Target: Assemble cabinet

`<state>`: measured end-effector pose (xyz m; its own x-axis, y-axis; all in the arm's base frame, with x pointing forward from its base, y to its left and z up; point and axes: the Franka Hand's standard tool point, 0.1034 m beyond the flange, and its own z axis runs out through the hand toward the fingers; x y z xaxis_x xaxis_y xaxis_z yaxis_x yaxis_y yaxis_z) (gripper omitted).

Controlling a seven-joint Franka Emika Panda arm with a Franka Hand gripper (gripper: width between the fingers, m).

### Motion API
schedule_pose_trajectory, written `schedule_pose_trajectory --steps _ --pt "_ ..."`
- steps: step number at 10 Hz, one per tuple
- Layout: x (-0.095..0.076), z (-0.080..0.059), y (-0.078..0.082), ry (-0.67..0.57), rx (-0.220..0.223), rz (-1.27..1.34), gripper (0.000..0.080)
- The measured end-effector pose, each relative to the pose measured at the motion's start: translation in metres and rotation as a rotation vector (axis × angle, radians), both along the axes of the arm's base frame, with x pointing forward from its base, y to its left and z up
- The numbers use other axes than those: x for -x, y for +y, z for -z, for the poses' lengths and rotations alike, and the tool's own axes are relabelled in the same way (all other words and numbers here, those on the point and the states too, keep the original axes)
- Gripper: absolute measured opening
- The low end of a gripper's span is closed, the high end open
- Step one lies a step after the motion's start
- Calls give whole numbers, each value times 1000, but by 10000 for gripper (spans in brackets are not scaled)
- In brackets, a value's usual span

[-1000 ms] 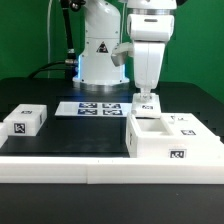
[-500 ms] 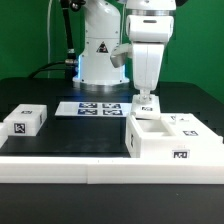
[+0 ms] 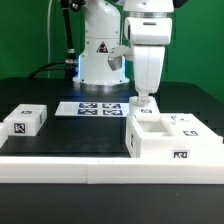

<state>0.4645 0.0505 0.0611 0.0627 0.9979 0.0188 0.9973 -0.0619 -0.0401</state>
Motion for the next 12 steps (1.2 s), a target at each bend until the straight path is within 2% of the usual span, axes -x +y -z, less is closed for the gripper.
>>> schedule_pose_trajectory --steps 5,9,12 --pt "-1 1 -1 -2 -1 0 70" --pt "-23 1 1 -23 -12 -34 70" --pt "-23 1 1 -23 -12 -33 70"
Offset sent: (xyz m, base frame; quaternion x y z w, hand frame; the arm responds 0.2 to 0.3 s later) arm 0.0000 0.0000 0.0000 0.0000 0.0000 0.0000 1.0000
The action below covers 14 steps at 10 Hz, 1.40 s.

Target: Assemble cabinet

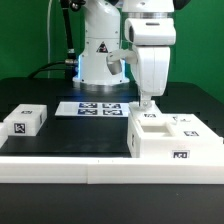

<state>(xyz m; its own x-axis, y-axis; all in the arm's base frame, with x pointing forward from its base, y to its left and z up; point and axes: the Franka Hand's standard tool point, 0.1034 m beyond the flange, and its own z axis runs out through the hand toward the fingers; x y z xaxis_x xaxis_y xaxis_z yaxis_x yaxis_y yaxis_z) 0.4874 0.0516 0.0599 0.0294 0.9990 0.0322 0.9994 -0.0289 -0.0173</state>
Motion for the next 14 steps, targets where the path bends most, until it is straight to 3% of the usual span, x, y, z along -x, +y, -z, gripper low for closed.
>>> schedule_pose_trajectory --steps 2,5,9,14 --pt "-1 0 0 1 0 -2 70" --pt "-50 -1 6 -18 -16 2 70" --pt "-88 0 4 -57 -31 19 70" --pt "-89 0 4 -30 -26 13 71"
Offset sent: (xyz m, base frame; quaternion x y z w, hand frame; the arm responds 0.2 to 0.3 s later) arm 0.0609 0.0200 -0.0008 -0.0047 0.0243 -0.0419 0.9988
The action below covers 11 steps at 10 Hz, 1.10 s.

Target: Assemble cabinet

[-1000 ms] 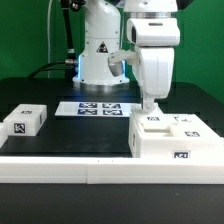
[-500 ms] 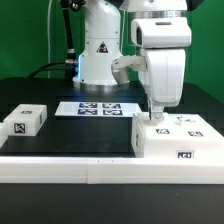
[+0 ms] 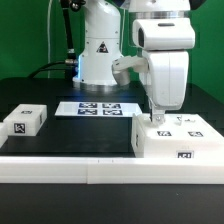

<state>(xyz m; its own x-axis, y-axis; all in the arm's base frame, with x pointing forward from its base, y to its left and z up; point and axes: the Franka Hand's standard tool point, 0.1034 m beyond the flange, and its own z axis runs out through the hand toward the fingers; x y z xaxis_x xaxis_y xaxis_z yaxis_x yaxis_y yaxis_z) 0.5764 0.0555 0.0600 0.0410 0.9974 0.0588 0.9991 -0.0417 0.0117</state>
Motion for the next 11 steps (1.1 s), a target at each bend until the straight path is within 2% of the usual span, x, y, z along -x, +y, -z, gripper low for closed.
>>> schedule_pose_trajectory --steps 1,2,3,4,5,6,7,8,11 --pt "0 0 0 0 0 0 159" --pt "0 0 0 0 0 0 341" --pt "0 0 0 1 0 0 474" --pt "0 0 0 1 0 0 474" --pt "0 0 0 1 0 1 658" --pt "0 0 0 1 0 1 754" --pt "0 0 0 1 0 1 754" --pt "1 -1 0 -2 0 11 790" --pt "24 -22 0 -43 3 174 797"
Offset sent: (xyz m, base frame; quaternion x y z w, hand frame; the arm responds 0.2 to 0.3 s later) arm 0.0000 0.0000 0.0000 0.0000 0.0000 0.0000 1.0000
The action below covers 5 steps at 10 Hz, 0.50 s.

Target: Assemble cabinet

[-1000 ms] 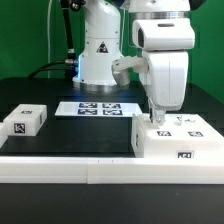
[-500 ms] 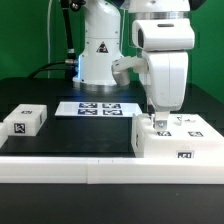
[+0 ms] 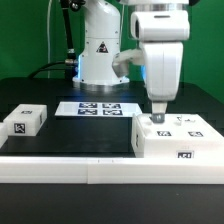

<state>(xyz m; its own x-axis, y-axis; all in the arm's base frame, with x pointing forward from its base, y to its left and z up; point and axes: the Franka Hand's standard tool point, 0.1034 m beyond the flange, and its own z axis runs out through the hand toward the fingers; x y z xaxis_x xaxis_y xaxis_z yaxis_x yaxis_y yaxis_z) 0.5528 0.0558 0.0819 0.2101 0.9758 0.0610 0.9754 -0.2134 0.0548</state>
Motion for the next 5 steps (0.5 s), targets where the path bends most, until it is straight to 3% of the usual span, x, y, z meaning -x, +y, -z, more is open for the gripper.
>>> schedule_pose_trajectory --steps 2,5 --pt "20 3 12 -15 -23 203 797" --pt "20 5 11 -12 -23 200 797"
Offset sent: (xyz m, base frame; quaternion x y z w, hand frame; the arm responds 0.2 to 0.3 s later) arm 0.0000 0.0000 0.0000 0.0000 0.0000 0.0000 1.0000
